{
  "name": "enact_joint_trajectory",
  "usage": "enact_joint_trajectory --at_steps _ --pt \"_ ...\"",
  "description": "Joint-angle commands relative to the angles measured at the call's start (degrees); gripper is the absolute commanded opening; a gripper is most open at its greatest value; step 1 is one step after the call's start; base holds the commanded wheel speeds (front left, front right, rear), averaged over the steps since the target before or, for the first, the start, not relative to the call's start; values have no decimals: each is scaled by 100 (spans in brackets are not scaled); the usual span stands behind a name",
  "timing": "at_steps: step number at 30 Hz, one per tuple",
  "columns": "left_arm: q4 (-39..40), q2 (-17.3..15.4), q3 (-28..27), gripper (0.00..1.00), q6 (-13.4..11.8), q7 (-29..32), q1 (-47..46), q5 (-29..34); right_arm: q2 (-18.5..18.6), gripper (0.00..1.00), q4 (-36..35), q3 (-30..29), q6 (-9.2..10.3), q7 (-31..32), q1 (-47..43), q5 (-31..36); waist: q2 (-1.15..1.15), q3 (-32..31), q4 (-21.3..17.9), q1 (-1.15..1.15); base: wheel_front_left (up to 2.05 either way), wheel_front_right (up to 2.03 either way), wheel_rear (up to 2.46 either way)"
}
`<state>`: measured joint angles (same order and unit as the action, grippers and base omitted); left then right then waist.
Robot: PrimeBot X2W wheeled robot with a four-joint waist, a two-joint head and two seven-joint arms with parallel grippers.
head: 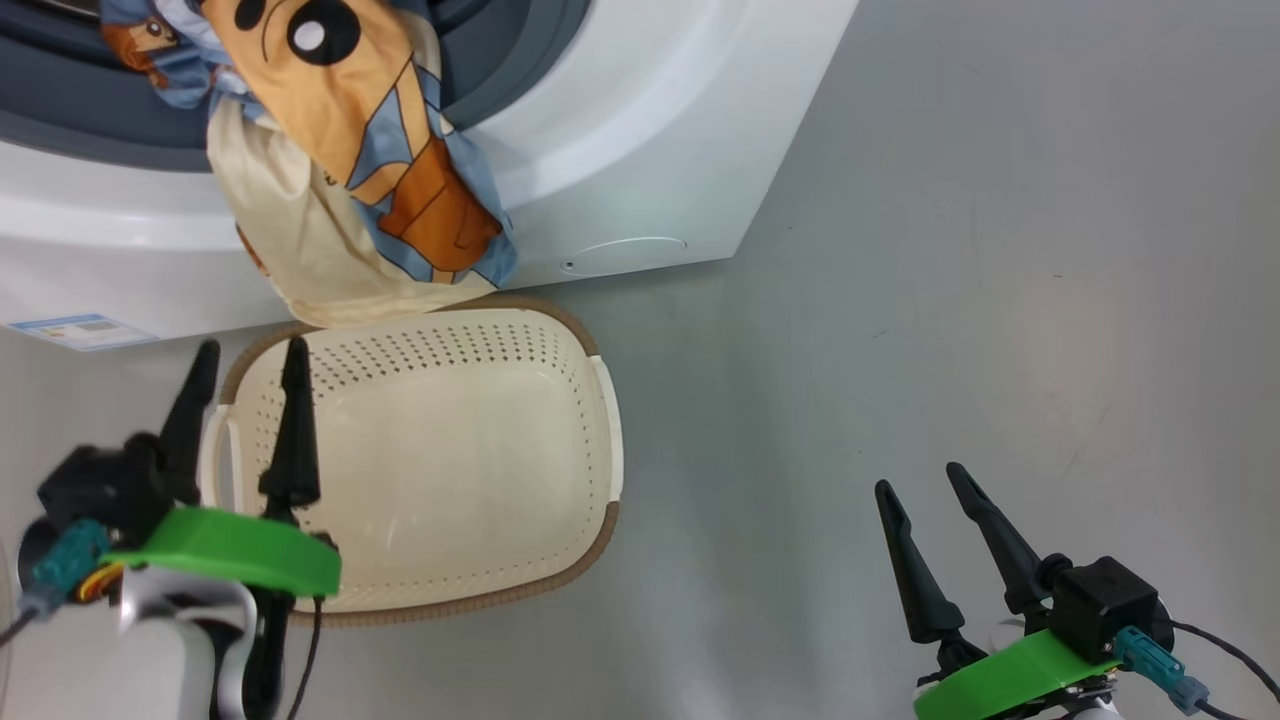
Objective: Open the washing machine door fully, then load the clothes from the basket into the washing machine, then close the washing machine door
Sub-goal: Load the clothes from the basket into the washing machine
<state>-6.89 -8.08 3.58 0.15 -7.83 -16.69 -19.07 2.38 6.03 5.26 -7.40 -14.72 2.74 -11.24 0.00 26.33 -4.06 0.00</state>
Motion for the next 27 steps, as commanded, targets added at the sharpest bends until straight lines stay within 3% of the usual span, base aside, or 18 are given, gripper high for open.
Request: enact_joint_trajectory --at_steps 1,11,27 --pt "274 -125 -164 100 -66 28 139 -36 50 100 -93 142 -9 -28 102 49 0 -17 30 0 0 0 0" --pt "1064 -41 -96 100 -227 222 1042 -105 50 100 -88 53 -9 -28 65 132 0 -106 169 0 0 0 0" --pt "1475 -58 -264 100 -425 186 1650 -236 50 100 -78 21 -9 -28 -13 193 0 -253 240 0 0 0 0"
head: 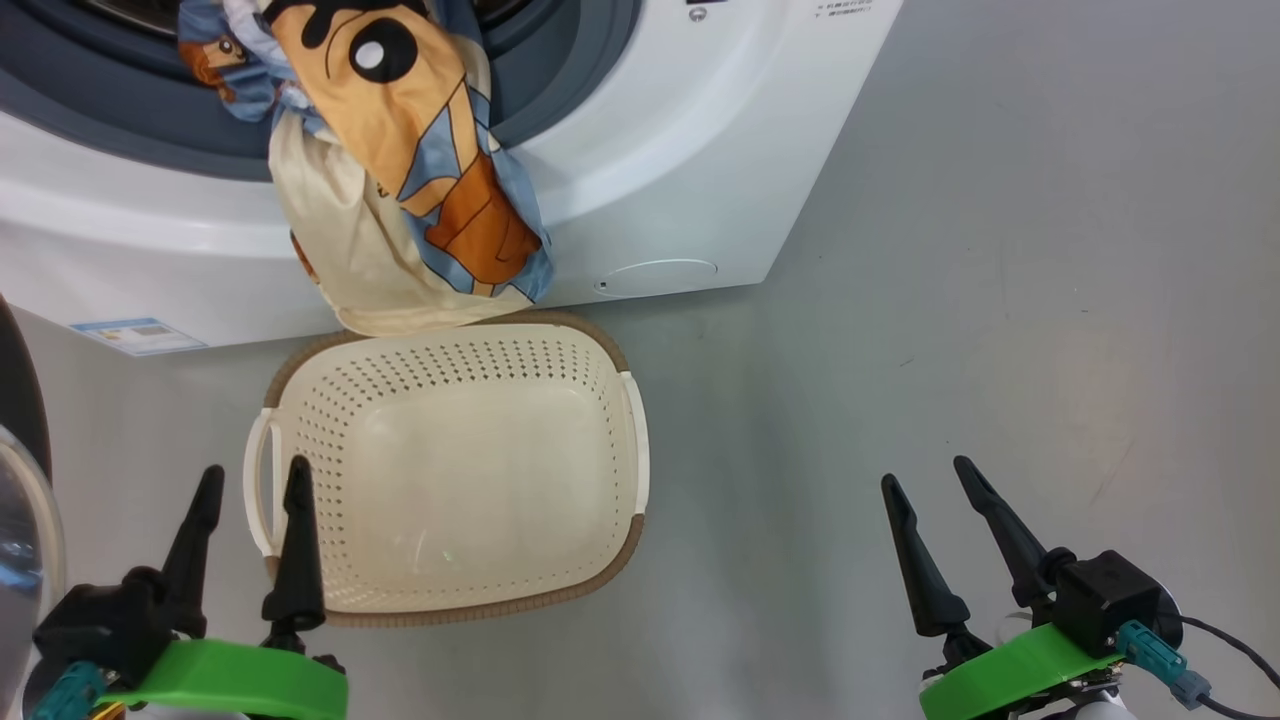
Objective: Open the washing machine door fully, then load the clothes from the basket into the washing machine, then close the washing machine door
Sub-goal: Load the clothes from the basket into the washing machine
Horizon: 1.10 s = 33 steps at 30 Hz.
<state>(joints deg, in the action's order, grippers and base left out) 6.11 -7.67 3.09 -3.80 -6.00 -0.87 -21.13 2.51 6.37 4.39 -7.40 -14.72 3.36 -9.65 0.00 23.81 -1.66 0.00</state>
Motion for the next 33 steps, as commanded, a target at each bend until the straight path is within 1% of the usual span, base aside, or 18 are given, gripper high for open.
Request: enact_joint_trajectory --at_steps 1,15,17,22,25,33 --pt "186 -111 -229 100 -30 6 83 -42 37 100 -115 104 -9 -28 -78 39 0 -3 1 0 0 0 0" --pt "322 -133 -239 100 -103 72 195 -111 37 100 -117 91 -9 -28 -91 32 0 14 3 0 0 0 0" --pt "279 -103 -200 100 -73 98 168 -170 37 100 -108 106 -9 -28 -85 26 0 28 -8 0 0 0 0" --pt "-82 -74 -151 100 68 94 -71 -347 37 100 -86 176 -9 -28 -59 -3 0 41 -80 0 0 0 0" --pt "-304 -72 -142 100 109 76 -274 -397 37 100 -91 200 -9 -28 -46 -19 0 53 -172 0 0 0 0" --pt "-1049 -196 -146 100 209 -13 -1074 -398 37 100 -140 307 -9 -28 15 -140 0 220 -531 0 0 0 0"
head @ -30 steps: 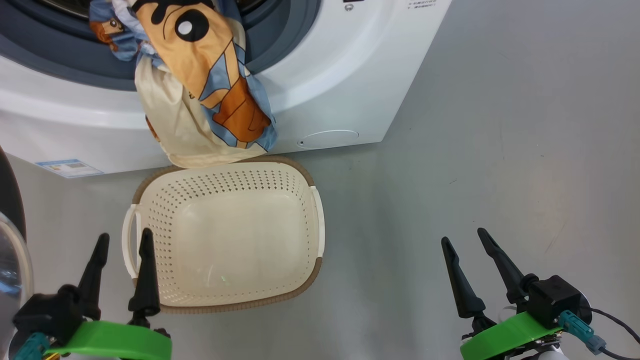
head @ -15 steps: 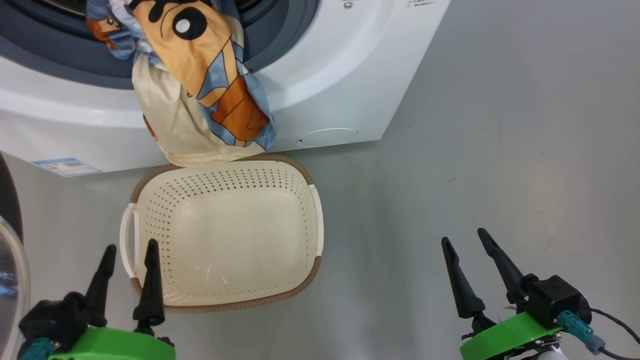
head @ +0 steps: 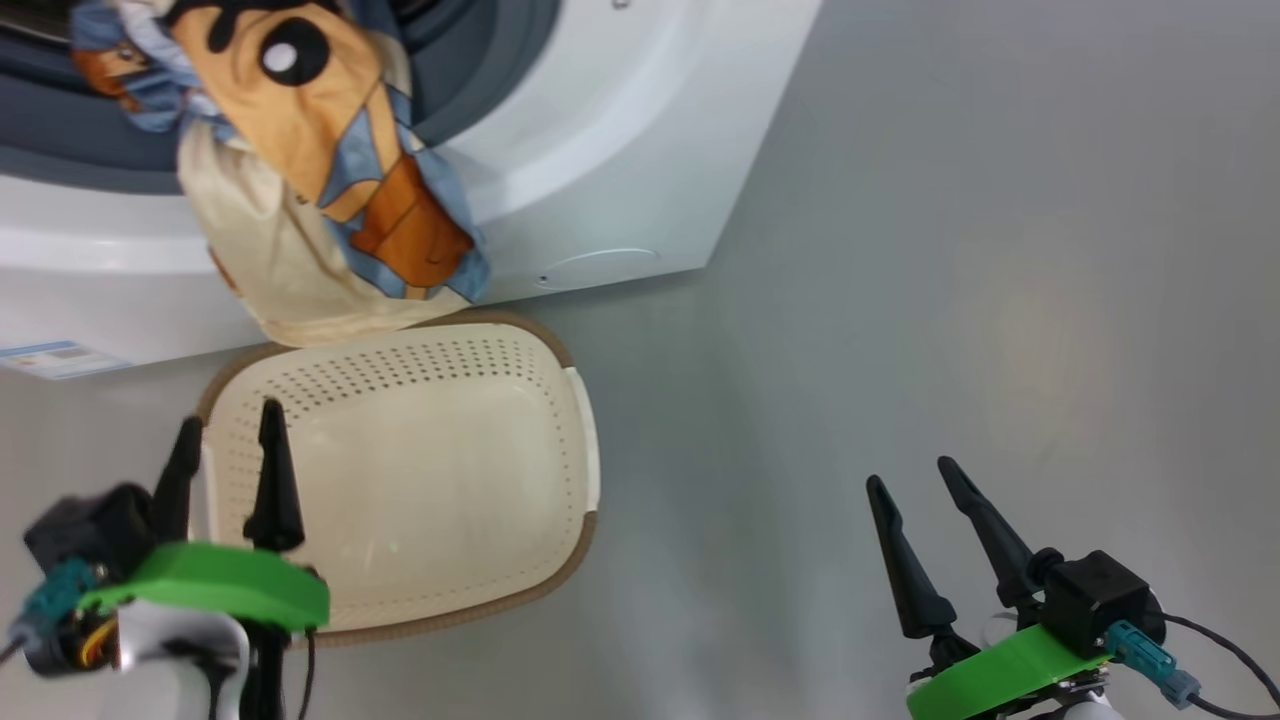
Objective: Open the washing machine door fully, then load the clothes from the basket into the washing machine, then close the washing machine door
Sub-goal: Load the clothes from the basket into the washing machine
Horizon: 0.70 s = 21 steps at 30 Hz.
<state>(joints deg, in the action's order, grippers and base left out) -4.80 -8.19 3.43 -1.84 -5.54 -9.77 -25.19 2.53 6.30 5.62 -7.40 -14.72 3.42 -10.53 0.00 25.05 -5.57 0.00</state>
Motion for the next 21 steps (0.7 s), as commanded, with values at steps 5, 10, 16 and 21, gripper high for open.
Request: enact_joint_trajectory --at_steps 5,10,16,21 --pt "-666 -224 -199 100 93 -207 -834 10 34 100 -168 273 -9 -28 30 -184 0 239 -426 0 0 0 0" --pt "-1473 -330 -207 100 196 -353 -1453 13 34 100 -202 393 -9 -28 77 -305 0 387 -728 0 0 0 0" --pt "-2624 -522 -326 100 360 -515 -2210 -104 34 100 -269 542 -9 -28 152 -422 0 610 -1134 0 0 0 0" --pt "-3255 -707 -406 100 442 -657 -2660 -131 34 100 -321 603 -9 -28 147 -477 0 773 -1384 0 0 0 0"
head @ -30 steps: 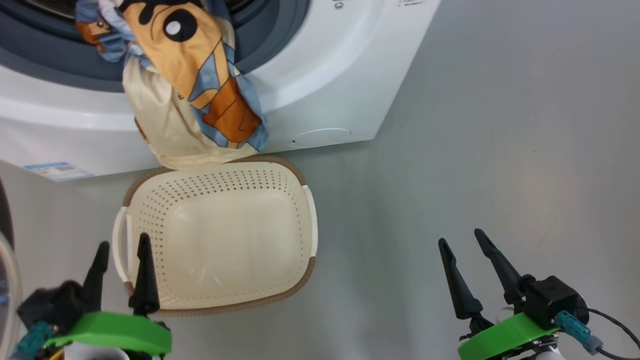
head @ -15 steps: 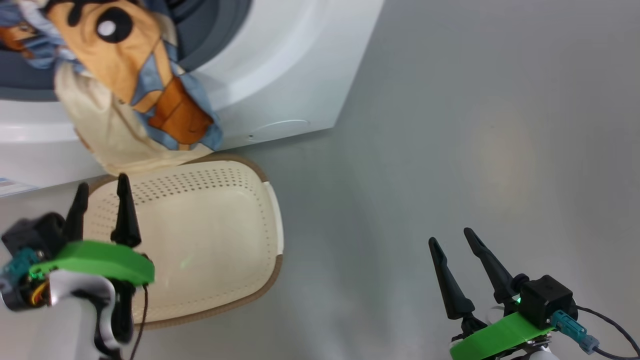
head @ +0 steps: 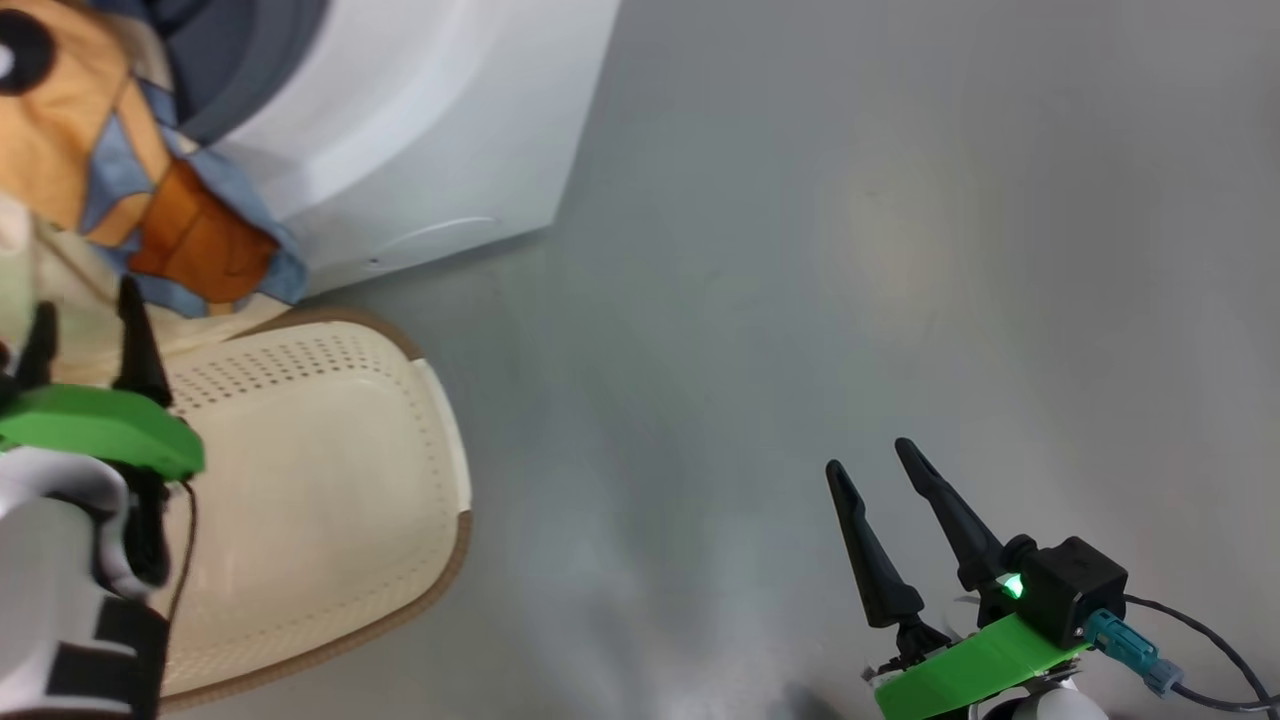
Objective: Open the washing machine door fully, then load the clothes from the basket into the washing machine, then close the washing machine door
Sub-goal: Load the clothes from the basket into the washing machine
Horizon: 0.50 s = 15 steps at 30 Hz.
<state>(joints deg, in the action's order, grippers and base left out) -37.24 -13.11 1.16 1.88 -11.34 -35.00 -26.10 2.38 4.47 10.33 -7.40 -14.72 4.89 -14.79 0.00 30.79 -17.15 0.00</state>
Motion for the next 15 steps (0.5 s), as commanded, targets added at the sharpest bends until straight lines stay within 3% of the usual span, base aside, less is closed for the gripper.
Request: enact_joint_trajectory --at_steps 1,8,15 --pt "-138 -214 -218 100 103 -82 -221 -109 50 100 -147 142 -9 -28 -10 -57 0 225 -261 0 0 0 0" --pt "-689 -348 -241 100 254 -176 -691 -186 50 100 -198 193 -9 -28 -40 -88 0 343 -409 0 0 0 0" --pt "-1084 -472 -307 100 248 -311 -1167 -146 50 100 -210 226 -9 -28 -37 -79 0 372 -452 0 0 0 0"
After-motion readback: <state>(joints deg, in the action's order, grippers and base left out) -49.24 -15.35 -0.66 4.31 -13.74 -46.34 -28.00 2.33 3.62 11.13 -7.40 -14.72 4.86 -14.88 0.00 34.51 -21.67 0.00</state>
